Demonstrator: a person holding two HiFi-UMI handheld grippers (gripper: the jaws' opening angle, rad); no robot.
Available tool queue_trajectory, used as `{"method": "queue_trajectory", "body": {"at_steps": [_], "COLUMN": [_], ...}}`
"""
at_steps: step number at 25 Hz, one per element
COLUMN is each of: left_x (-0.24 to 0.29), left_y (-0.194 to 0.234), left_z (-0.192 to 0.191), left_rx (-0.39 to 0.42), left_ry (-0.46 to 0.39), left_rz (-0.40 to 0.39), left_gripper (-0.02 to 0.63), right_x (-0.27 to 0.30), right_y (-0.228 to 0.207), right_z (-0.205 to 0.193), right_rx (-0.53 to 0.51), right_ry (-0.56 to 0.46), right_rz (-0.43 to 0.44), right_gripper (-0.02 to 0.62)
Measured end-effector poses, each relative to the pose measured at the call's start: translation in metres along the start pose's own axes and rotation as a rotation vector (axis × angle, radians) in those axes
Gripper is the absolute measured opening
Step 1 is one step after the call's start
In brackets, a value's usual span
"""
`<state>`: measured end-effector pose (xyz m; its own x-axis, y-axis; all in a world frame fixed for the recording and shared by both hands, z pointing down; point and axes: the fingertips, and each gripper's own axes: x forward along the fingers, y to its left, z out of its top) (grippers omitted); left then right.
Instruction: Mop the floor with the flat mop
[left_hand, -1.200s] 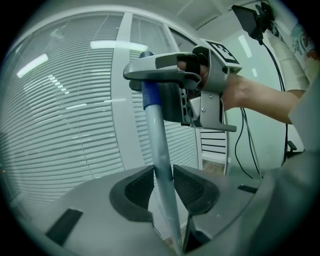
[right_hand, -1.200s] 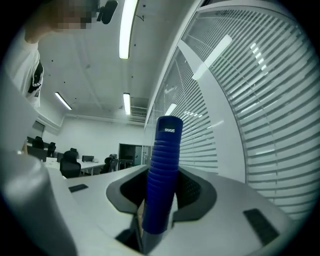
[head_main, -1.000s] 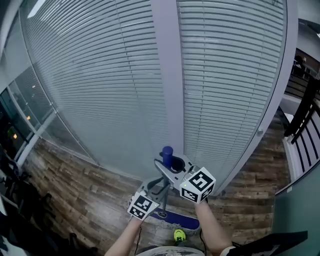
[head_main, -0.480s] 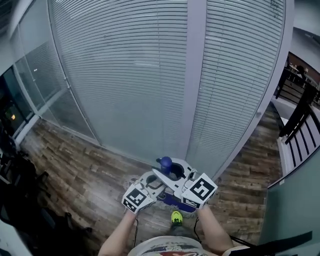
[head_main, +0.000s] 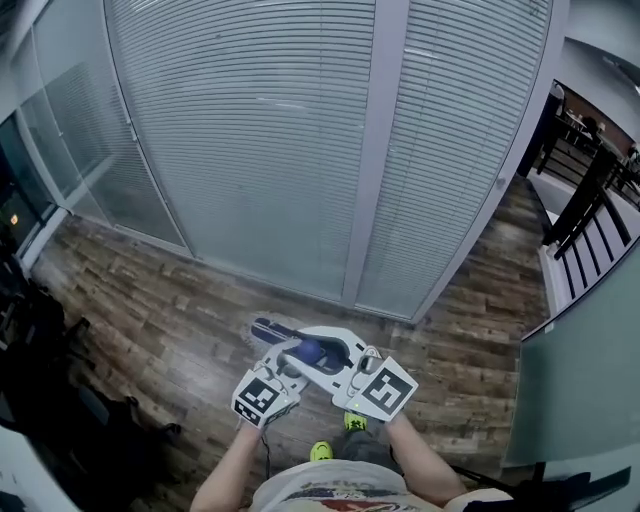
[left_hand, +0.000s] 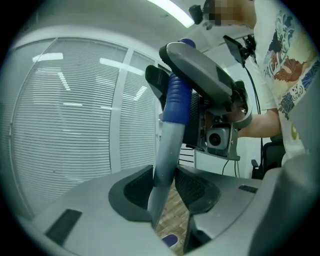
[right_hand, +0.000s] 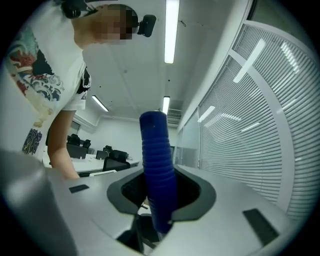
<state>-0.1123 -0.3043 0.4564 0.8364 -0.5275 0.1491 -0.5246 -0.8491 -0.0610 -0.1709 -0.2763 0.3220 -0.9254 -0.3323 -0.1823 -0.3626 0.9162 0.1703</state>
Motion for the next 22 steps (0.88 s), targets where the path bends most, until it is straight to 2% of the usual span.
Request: {"method": "queue_trajectory", "body": {"at_steps": [4,9,18,22], "left_x": [-0.002,-0.009,-0.036,-0.051], "left_y": [-0.027,-0.078,-0.195,-0.25], "left_z": [-0.006,-0.021,-0.059,-0.077], "left_rx": [0.003,-0.019,-0.081,-0.062], "left_ry": [0.022,0.066,0.157,0.232], "left_rz": [-0.027,-0.039,-0.008,0.003], "left_gripper": [0.126,0.127,0.142,0.143], "right_x": [-0.021,-0.059,-0.142,-0.176], "right_y": [0.02,0.063,0.177,0.232], "right_z": [-0.002,-0.002,-0.025,-0.03], "right_rx": [0.008,-0.008,0.049,0.1], "right_ry": [0.019,-0.013,0.128,0.156], "right_rz": [-0.001,0.003,0.081,0.13], "right_gripper": [0.118,0.126,0.156,0.173]}}
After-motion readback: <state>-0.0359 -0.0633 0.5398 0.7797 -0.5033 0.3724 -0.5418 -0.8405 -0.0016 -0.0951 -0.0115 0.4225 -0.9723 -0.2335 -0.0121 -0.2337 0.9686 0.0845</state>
